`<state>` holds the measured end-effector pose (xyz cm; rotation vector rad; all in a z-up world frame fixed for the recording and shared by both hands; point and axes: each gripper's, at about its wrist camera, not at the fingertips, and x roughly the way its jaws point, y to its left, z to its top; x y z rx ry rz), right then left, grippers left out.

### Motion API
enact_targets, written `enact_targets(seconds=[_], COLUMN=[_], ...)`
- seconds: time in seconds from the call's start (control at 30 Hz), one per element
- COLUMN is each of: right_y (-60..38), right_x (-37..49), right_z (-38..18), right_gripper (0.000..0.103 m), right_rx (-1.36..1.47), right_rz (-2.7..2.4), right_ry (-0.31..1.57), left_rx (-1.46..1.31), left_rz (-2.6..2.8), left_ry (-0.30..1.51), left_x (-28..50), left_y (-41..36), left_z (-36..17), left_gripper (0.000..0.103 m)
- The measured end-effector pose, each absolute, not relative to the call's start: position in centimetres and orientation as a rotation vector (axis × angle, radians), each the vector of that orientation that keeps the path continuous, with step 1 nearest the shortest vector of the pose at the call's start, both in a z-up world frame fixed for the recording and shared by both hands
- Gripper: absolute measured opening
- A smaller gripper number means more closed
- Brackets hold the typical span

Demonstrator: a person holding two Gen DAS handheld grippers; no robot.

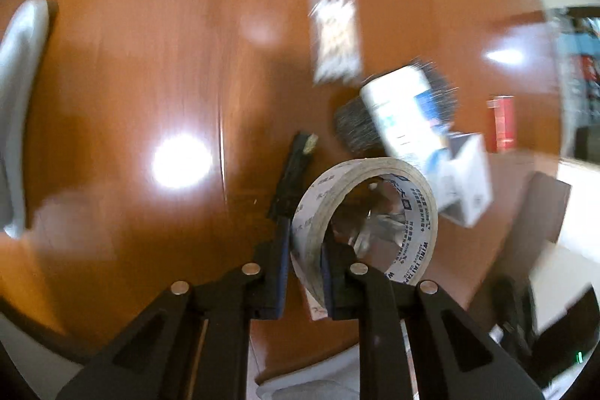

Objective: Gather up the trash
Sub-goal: 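Drop the tape roll into the wastebasket with the left tool while the right tool drops the Zobo box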

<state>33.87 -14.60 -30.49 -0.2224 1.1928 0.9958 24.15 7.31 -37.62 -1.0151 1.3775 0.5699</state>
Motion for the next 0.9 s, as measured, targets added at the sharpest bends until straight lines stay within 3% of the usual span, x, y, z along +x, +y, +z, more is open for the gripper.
enact_targets(seconds=[0.23,0.4,0.57,0.73,0.9], right_y=[-14.5,-14.4,-13.6,-13.1,-12.8], right_x=[34.1,35.1,35.3,35.4,35.6], right_z=[-30.2,-29.6,-28.8,-28.9,-28.8], right_gripper=[0.081,0.081,0.081,0.081,0.081], right_rx=[-0.2,-0.157,-0.159,-0.16,-0.164], right_rz=[0.988,0.961,0.975,0.981,0.979], right_ry=[1.191,1.194,1.173,1.173,1.175], left_rx=[-0.895,-0.776,-0.626,-0.591,-0.672], left_rz=[0.515,0.48,0.557,0.694,0.751], left_ry=[1.297,1.065,0.874,0.96,1.006], left_x=[25.7,29.3,31.9,34.9,33.7], left_y=[8.9,12.5,18.1,24.5,26.8], left_z=[-31.0,-20.1,-13.0,-17.1,-19.7], left_gripper=[0.014,0.014,0.014,0.014,0.032])
